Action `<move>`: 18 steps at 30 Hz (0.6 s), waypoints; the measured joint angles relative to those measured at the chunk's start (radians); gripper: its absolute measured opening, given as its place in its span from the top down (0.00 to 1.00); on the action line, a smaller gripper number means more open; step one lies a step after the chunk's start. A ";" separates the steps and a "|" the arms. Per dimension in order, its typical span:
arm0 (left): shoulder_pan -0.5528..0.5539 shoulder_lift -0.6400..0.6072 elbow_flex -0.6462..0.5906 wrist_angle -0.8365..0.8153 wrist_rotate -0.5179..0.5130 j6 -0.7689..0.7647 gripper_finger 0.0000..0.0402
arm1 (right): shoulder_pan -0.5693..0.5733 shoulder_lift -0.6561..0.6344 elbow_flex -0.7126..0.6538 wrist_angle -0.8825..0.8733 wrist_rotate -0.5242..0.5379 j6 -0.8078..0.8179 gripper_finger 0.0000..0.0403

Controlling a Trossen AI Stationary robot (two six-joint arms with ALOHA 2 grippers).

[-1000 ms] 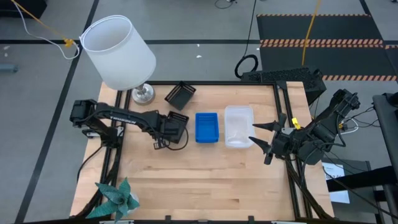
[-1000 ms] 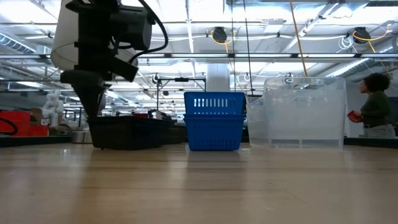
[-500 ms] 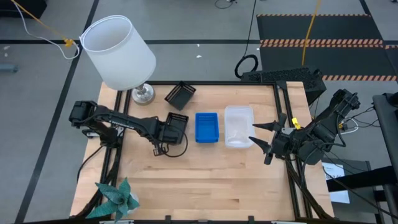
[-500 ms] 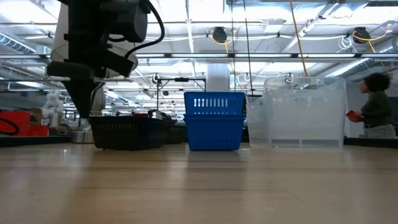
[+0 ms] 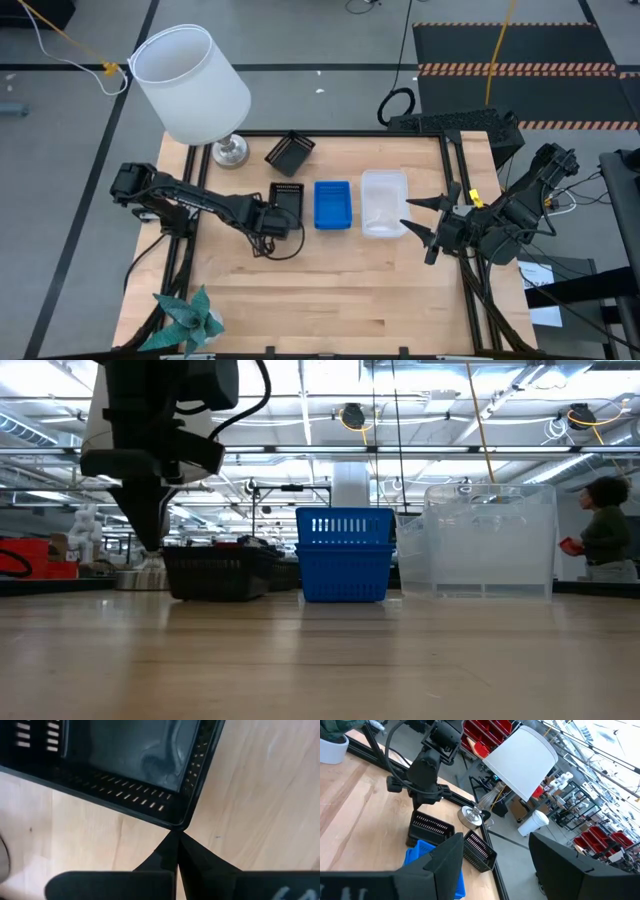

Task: Stack baskets by color
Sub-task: Adjust the stacked black bins, then stack the top black bin on top of the bottom black bin

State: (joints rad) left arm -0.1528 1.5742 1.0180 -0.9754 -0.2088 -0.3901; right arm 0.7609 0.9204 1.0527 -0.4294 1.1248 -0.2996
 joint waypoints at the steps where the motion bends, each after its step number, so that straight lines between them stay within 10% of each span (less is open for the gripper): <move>1: 0.000 0.000 0.000 0.004 0.000 0.000 0.98 | 0.000 0.000 0.000 0.000 0.000 0.000 0.46; 18: -0.014 0.000 0.001 0.001 0.114 0.064 0.99 | 0.000 0.000 0.000 0.000 0.000 0.000 0.46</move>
State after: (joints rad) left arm -0.1666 1.5742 1.0189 -0.9749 -0.0944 -0.3256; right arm 0.7609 0.9205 1.0527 -0.4294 1.1248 -0.3000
